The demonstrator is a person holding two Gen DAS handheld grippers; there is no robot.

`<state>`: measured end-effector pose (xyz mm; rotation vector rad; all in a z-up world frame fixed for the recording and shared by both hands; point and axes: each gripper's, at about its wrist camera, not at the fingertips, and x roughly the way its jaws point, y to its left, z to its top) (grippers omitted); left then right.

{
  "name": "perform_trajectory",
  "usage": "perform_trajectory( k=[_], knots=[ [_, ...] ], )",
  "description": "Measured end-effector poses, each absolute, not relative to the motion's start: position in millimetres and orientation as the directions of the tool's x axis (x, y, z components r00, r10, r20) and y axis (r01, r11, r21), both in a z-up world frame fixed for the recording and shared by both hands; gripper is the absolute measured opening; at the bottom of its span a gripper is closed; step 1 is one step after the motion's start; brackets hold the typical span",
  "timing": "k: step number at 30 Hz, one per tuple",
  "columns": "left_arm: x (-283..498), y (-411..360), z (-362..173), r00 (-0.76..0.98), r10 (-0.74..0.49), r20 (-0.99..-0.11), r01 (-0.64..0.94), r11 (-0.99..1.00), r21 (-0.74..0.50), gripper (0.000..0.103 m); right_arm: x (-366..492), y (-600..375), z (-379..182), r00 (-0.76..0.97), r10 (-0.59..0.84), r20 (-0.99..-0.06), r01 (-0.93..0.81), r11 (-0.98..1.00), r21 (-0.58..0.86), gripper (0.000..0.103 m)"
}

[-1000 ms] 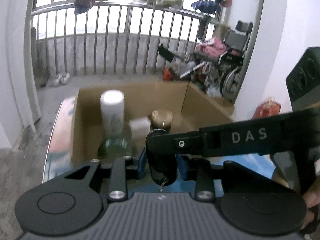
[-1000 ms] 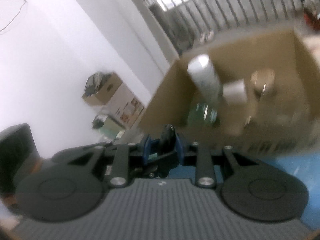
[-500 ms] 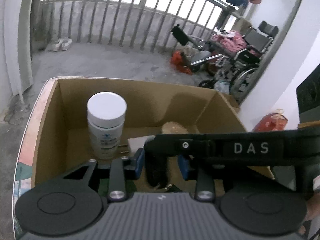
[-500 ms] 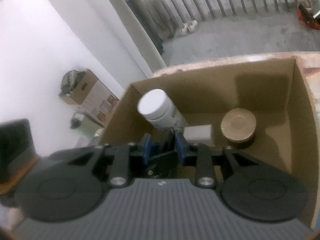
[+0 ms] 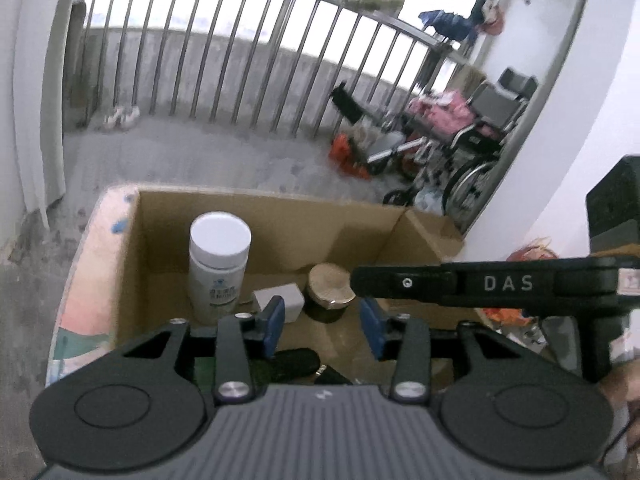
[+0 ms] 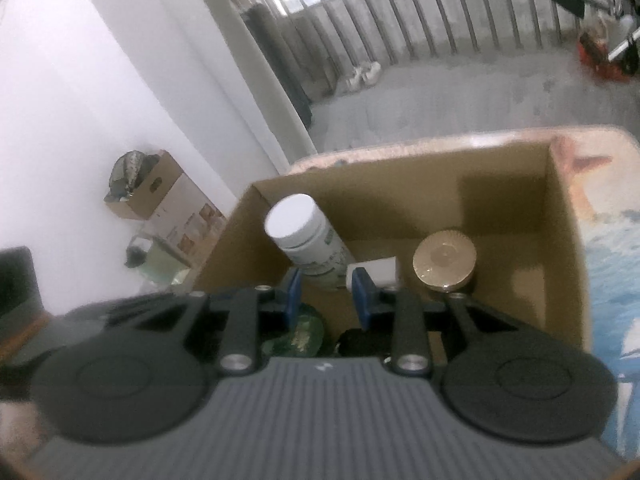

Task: Organize rigid objects
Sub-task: 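Carry the small black object into the box and open the right tool, then move the right tool to the green dropper bottle and grasp it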

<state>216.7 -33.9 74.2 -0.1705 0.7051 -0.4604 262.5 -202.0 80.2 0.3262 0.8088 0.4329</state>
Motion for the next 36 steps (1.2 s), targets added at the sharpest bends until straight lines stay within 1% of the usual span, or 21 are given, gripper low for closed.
perform_trajectory(
  k=[3, 6, 9, 12, 16, 21, 23, 27, 29, 32, 34, 36],
  knots=[
    [186, -17, 89, 0.695, -0.470, -0.544, 0.361, 0.882, -0.302, 0.046, 237, -204, 97, 0.626, 0.504, -0.595, -0.270, 0.856, 0.441, 0.028],
    [157, 6, 101, 0.723, -0.474, -0.502, 0.363, 0.880, -0.306, 0.050, 208, -206, 112, 0.636, 0.533, -0.559, -0.302, 0.838, 0.456, 0.028],
    [129, 27, 101, 0.760, -0.434, -0.483, 0.331, 0.899, -0.287, 0.052, 180, -204, 118, 0.628, 0.570, -0.529, -0.330, 0.811, 0.483, 0.029],
    [108, 48, 91, 0.771, -0.407, -0.490, 0.300, 0.910, -0.285, 0.054, 158, -195, 112, 0.599, 0.610, -0.519, -0.347, 0.782, 0.518, 0.030],
    [95, 65, 67, 0.766, -0.364, -0.530, 0.269, 0.930, -0.249, 0.065, 145, -172, 90, 0.544, 0.640, -0.542, -0.340, 0.759, 0.555, 0.031],
    [101, 68, 30, 0.730, -0.288, -0.620, 0.231, 0.958, -0.173, 0.065, 151, -131, 58, 0.492, 0.627, -0.604, -0.325, 0.776, 0.541, 0.032],
    [106, 67, 15, 0.715, -0.277, -0.643, 0.231, 0.960, -0.156, 0.065, 153, -113, 52, 0.490, 0.609, -0.623, -0.336, 0.792, 0.510, 0.032],
    [111, 62, -6, 0.712, -0.244, -0.658, 0.233, 0.967, -0.106, 0.064, 154, -80, 55, 0.500, 0.590, -0.634, -0.399, 0.807, 0.435, 0.034],
    [115, 62, -13, 0.710, -0.245, -0.660, 0.229, 0.967, -0.112, 0.063, 156, -64, 58, 0.515, 0.566, -0.644, -0.433, 0.820, 0.374, 0.035],
    [122, 63, -23, 0.705, -0.245, -0.665, 0.222, 0.968, -0.121, 0.057, 162, -47, 56, 0.516, 0.549, -0.658, -0.467, 0.824, 0.322, 0.035],
    [125, 64, -27, 0.704, -0.243, -0.667, 0.219, 0.968, -0.121, 0.056, 166, -35, 54, 0.506, 0.543, -0.670, -0.485, 0.821, 0.300, 0.035],
    [128, 65, -29, 0.705, -0.245, -0.665, 0.219, 0.968, -0.124, 0.053, 169, -29, 50, 0.502, 0.531, -0.682, -0.495, 0.824, 0.277, 0.035]
  ],
)
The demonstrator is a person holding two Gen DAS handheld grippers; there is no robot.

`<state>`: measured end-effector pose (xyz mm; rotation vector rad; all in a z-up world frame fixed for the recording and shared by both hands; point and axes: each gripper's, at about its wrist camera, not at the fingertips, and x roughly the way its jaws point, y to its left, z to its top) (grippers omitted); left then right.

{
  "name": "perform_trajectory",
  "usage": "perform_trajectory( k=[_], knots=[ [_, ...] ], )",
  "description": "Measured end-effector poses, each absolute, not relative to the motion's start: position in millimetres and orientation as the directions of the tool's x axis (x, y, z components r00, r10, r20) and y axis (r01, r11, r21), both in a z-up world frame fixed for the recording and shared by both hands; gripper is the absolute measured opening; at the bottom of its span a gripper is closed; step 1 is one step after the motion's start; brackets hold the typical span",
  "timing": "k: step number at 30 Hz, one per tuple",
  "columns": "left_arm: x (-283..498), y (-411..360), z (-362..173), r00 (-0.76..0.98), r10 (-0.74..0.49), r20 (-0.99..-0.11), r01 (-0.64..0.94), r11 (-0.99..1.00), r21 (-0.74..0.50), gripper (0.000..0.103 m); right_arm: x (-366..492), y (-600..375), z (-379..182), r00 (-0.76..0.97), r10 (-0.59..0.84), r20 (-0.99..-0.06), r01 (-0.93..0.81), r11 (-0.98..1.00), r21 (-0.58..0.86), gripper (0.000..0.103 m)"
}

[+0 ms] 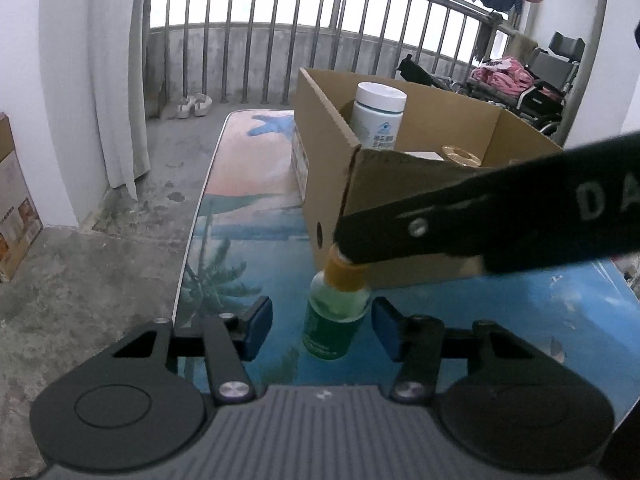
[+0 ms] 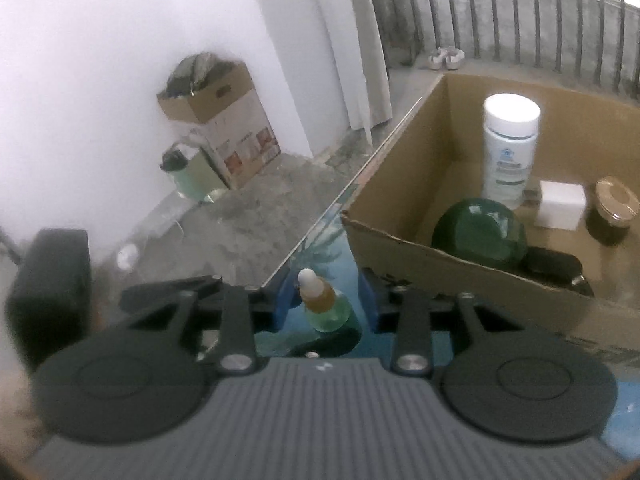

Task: Organize rigid objects
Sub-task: 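Move the right tool to the green dropper bottle and grasp it, then lift the dropper bottle with the right tool and carry it over the box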

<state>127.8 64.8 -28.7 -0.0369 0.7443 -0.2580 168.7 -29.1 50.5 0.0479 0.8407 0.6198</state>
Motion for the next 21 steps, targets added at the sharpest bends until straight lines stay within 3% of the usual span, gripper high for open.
perform_trajectory(
  k=[8, 13, 17, 21],
  knots=[
    [129, 61, -34, 0.703, -0.283, -0.652, 0.251, 0.957, -0.145, 0.036, 175, -10, 43, 0.506, 0.488, -0.711, -0.513, 0.833, 0.207, 0.034],
    [127, 59, -33, 0.708, -0.278, -0.649, 0.250, 0.958, -0.138, 0.036, 180, -8, 38, 0.495, 0.491, -0.718, -0.514, 0.831, 0.214, 0.031],
    [124, 56, -33, 0.716, -0.268, -0.645, 0.250, 0.961, -0.122, 0.035, 181, -5, 36, 0.487, 0.503, -0.714, -0.526, 0.822, 0.220, 0.020],
    [124, 56, -31, 0.713, -0.269, -0.647, 0.251, 0.960, -0.123, 0.035, 177, -3, 36, 0.492, 0.502, -0.711, -0.530, 0.821, 0.213, 0.019]
  ],
)
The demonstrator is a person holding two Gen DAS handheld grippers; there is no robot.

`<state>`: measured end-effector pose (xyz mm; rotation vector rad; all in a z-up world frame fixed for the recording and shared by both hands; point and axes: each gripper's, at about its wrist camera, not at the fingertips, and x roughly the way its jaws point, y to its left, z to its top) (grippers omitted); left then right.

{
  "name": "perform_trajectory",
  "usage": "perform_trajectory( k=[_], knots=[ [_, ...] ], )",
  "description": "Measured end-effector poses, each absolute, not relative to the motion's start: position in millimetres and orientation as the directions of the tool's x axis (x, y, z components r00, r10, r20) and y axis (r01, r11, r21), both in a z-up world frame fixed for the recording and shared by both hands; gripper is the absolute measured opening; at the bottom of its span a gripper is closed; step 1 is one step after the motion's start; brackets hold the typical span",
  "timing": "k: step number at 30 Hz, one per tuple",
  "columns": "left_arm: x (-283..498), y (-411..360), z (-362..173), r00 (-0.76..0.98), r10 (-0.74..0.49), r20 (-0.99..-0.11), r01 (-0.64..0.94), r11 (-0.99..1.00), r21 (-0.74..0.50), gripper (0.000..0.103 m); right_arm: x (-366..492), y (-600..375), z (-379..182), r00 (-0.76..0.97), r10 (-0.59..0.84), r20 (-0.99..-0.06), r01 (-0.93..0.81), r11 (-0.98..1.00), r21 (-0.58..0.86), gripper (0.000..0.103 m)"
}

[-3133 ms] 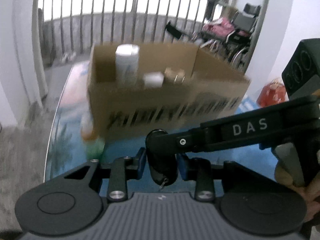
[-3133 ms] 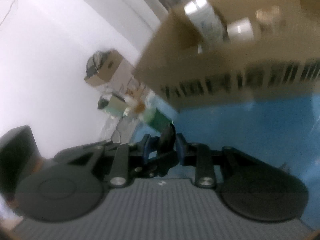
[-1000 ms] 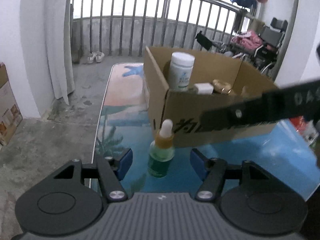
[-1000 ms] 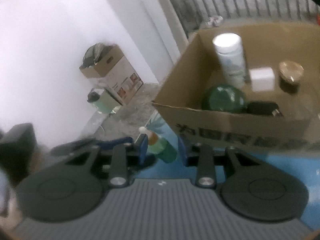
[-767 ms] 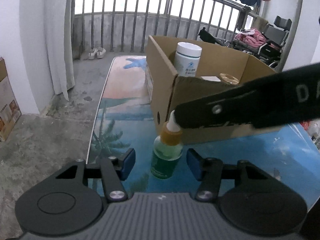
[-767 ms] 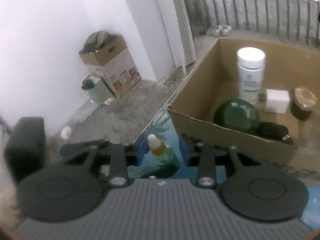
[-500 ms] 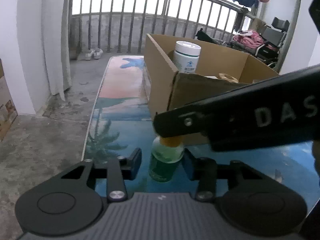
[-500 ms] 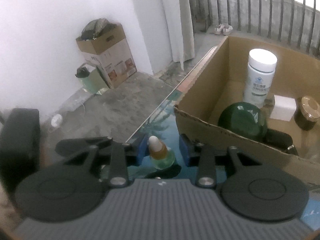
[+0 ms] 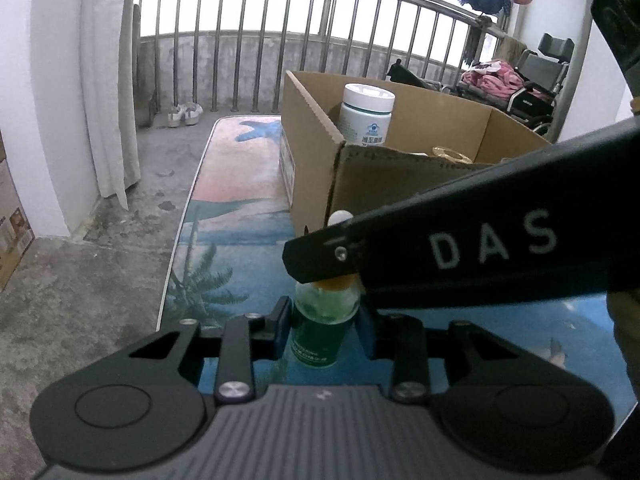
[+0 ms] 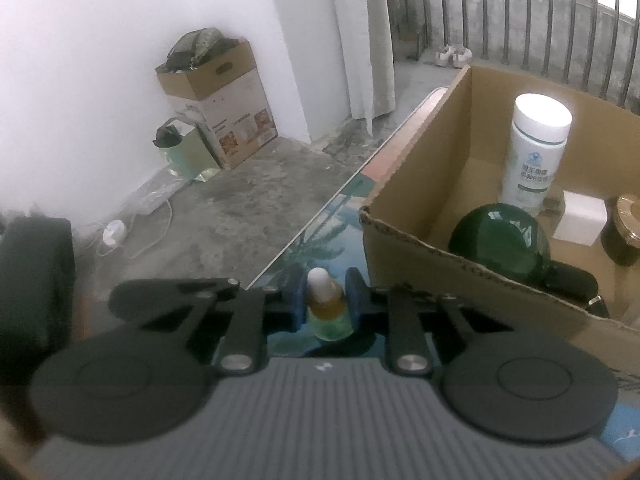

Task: Organize rigid objects
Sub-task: 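Lift the dropper bottle with the right tool and carry it over the box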

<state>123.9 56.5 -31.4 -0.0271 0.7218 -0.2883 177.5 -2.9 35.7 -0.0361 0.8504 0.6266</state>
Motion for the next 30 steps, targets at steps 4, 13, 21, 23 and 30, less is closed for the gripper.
perform_trajectory(
  k=[4, 13, 21, 23, 30],
  knots=[
    [118, 55, -26, 0.716, -0.272, -0.644, 0.258, 0.959, -0.118, 0.035, 174, -6, 37, 0.491, 0.508, -0.707, -0.533, 0.818, 0.218, 0.019],
    [96, 41, 38, 0.770, -0.291, -0.568, 0.307, 0.949, -0.069, 0.035, 146, -31, 91, 0.542, 0.564, -0.623, -0.576, 0.789, 0.213, 0.019],
    [140, 4, 110, 0.762, -0.447, -0.468, 0.450, 0.886, -0.113, 0.035, 158, -89, 179, 0.660, 0.546, -0.516, -0.564, 0.814, 0.141, 0.019],
    [162, -10, 119, 0.735, -0.485, -0.474, 0.485, 0.864, -0.134, 0.035, 172, -105, 193, 0.680, 0.524, -0.512, -0.541, 0.831, 0.131, 0.020],
    [231, -52, 110, 0.632, -0.537, -0.558, 0.539, 0.822, -0.181, 0.035, 241, -164, 196, 0.674, 0.467, -0.572, -0.457, 0.872, 0.174, 0.020]
  ],
)
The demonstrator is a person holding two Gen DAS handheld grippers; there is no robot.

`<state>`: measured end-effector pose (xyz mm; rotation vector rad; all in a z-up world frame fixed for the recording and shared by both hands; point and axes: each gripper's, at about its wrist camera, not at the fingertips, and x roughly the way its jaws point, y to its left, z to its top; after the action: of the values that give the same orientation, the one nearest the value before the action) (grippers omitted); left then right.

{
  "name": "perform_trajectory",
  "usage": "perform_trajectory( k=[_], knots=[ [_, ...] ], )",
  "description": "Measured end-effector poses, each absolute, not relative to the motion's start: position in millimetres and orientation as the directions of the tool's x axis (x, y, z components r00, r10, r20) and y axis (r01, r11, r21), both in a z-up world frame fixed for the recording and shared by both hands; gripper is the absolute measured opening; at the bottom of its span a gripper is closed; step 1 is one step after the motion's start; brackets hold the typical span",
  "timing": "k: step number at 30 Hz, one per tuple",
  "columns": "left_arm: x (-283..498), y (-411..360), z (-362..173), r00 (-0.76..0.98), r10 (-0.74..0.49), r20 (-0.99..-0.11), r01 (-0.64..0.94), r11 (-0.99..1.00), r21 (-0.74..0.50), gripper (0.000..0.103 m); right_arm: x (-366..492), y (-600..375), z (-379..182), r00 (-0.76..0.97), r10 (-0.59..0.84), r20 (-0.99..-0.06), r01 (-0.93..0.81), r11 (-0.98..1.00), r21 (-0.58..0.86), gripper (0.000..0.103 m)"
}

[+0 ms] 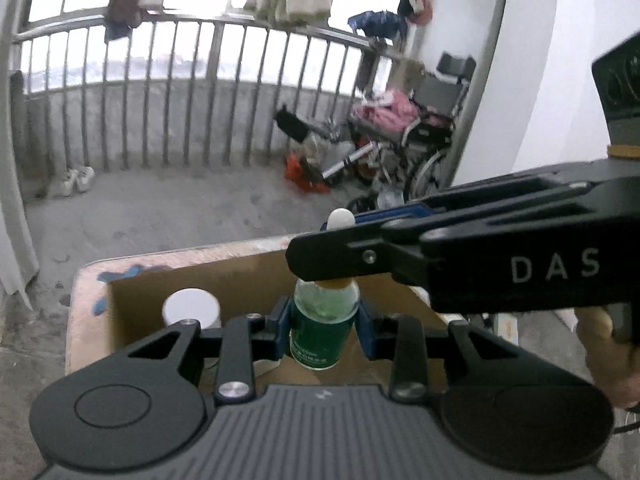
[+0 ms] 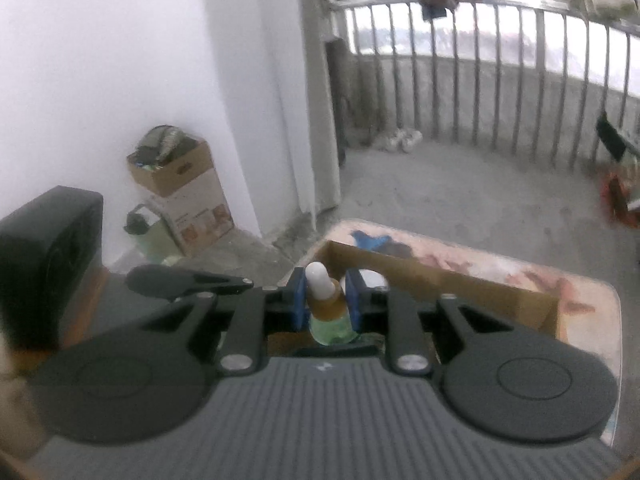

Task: Organize rigid objects
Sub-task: 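Lift the dropper bottle with the right tool and carry it over the box, then lower the dropper bottle into the box and open the right tool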

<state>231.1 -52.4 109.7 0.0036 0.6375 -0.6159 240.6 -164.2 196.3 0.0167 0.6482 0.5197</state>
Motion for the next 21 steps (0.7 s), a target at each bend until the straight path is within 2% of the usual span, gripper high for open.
perform_trajectory(
  k=[10, 21],
  knots=[
    [289, -83, 57, 0.486, -0.528, -0.696, 0.547, 0.805, -0.229, 0.035, 307, -215, 133, 0.572, 0.469, -0.673, -0.400, 0.876, 0.270, 0.019],
    [320, -101, 19, 0.386, -0.484, -0.785, 0.536, 0.811, -0.236, 0.036, 339, -227, 81, 0.490, 0.483, -0.726, -0.383, 0.867, 0.318, 0.019]
  ],
)
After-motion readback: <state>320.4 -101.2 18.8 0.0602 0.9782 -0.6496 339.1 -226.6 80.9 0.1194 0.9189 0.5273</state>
